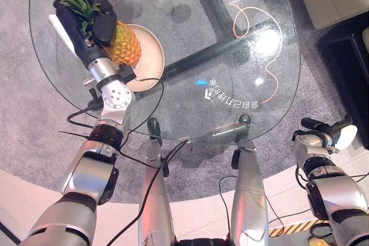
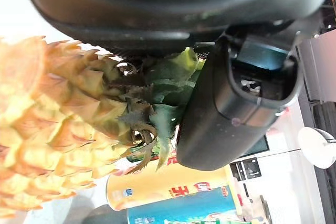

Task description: Pick up the fruit to the plate

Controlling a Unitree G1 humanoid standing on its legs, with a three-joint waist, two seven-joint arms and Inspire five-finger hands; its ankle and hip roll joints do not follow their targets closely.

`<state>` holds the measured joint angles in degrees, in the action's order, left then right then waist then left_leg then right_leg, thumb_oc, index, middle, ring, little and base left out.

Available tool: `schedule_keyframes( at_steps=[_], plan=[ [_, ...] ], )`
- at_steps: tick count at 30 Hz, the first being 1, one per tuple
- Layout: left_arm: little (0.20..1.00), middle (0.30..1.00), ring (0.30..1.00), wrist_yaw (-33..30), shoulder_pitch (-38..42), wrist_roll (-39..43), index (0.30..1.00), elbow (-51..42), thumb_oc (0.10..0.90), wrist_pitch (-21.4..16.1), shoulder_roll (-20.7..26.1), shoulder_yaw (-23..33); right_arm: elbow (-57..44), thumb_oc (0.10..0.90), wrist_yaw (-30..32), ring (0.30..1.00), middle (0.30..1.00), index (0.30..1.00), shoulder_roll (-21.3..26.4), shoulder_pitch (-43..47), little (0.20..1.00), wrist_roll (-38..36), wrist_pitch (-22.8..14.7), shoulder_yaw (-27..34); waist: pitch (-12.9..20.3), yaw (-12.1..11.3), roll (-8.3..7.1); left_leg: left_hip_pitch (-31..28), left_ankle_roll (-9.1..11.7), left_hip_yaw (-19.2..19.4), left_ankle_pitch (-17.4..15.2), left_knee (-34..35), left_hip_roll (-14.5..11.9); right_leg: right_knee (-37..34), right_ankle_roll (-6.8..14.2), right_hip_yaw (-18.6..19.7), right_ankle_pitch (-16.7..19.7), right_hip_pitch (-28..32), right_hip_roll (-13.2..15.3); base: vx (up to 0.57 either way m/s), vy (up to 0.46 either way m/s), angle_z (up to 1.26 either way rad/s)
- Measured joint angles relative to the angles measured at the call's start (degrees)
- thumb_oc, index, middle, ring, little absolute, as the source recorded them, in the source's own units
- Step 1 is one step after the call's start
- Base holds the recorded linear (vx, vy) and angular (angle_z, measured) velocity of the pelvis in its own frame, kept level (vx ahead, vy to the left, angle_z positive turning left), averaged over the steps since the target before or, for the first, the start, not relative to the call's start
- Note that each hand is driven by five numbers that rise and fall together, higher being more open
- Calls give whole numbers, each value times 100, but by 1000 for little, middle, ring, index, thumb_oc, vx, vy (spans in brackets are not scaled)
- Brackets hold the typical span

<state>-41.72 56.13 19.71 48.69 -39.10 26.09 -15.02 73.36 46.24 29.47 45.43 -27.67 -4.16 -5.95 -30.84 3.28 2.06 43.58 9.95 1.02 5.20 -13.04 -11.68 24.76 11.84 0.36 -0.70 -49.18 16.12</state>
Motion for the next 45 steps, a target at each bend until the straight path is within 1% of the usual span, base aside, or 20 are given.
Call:
schedule_keyframes(
  at_steps=[5,6,7,8,9,10,11,12,14,15,17,19,20,45],
  plan=[
    [200,300,300,0,0,6,300,2,100,0,3,0,-1,800,-2,900,900,900,0,3,900,0,0,0,0,-6,0,3,0,2,0,5,0,-8,0,0,0,-3,0,0,0,0],
    [247,340,340,0,0,8,340,2,147,0,4,0,0,800,-7,900,900,900,0,3,900,0,0,0,0,-6,0,3,0,2,0,6,0,-8,0,0,0,-4,0,0,0,0],
    [354,432,432,0,0,10,432,3,254,0,4,0,0,800,-11,900,900,900,0,3,900,0,0,0,0,-5,0,3,0,2,0,6,0,-9,0,0,0,-4,0,0,0,0],
    [518,573,573,0,0,20,573,2,418,0,4,0,0,800,-20,900,900,900,0,4,900,0,0,0,0,-4,0,4,0,2,0,7,0,-10,0,0,0,-6,0,0,0,0],
    [518,573,573,0,0,25,573,2,418,0,5,0,0,800,-21,900,900,900,0,3,900,0,0,0,0,-4,0,4,0,3,0,7,0,-10,0,0,0,-6,0,0,0,0],
    [606,648,648,0,0,37,648,2,506,0,5,0,0,800,-24,900,900,900,0,4,900,0,0,0,0,-4,0,6,0,2,0,7,0,-10,0,0,0,-9,-1,0,0,0],
    [661,695,695,0,0,52,695,3,561,0,5,0,-1,800,-27,900,900,900,0,4,900,0,0,0,0,-4,0,9,0,3,0,7,0,-10,0,0,0,-11,0,0,0,0],
    [680,712,712,-2,1,96,712,2,580,0,5,0,0,800,-31,900,900,900,0,4,900,0,0,0,0,-3,0,11,0,3,0,7,0,-10,0,0,0,-14,0,0,0,0],
    [776,794,794,-3,0,145,794,5,676,0,5,0,0,800,-35,900,900,900,0,5,900,-1,0,0,0,-8,0,15,0,3,0,8,0,-11,0,0,0,-18,0,0,0,0],
    [801,815,815,-4,0,150,815,5,701,0,6,1,-1,800,-35,900,900,900,0,6,900,0,0,0,0,-8,0,17,0,3,0,8,0,-11,0,0,0,-20,0,0,0,0],
    [801,815,815,-5,6,151,815,4,701,0,15,2,-1,800,-35,900,900,900,0,8,900,0,-1,0,0,-12,0,17,0,3,0,10,0,-12,0,0,0,-21,0,0,0,0],
    [826,836,836,-5,10,150,836,4,726,0,30,2,-1,800,-35,900,900,900,0,10,900,0,-1,-1,0,-11,0,17,0,3,0,9,0,-12,0,0,0,-20,0,0,0,0],
    [900,900,900,-5,15,151,900,4,800,0,38,2,0,800,-36,900,900,900,0,10,900,0,-1,-1,0,-10,0,17,0,3,0,8,0,-12,0,0,0,-20,0,0,0,0],
    [900,900,900,129,15,402,900,-17,800,-10,123,4,0,800,-37,900,900,900,0,19,900,-1,-5,0,0,-46,0,18,0,3,0,11,1,-12,0,-1,0,-21,1,0,0,0]
  ],
)
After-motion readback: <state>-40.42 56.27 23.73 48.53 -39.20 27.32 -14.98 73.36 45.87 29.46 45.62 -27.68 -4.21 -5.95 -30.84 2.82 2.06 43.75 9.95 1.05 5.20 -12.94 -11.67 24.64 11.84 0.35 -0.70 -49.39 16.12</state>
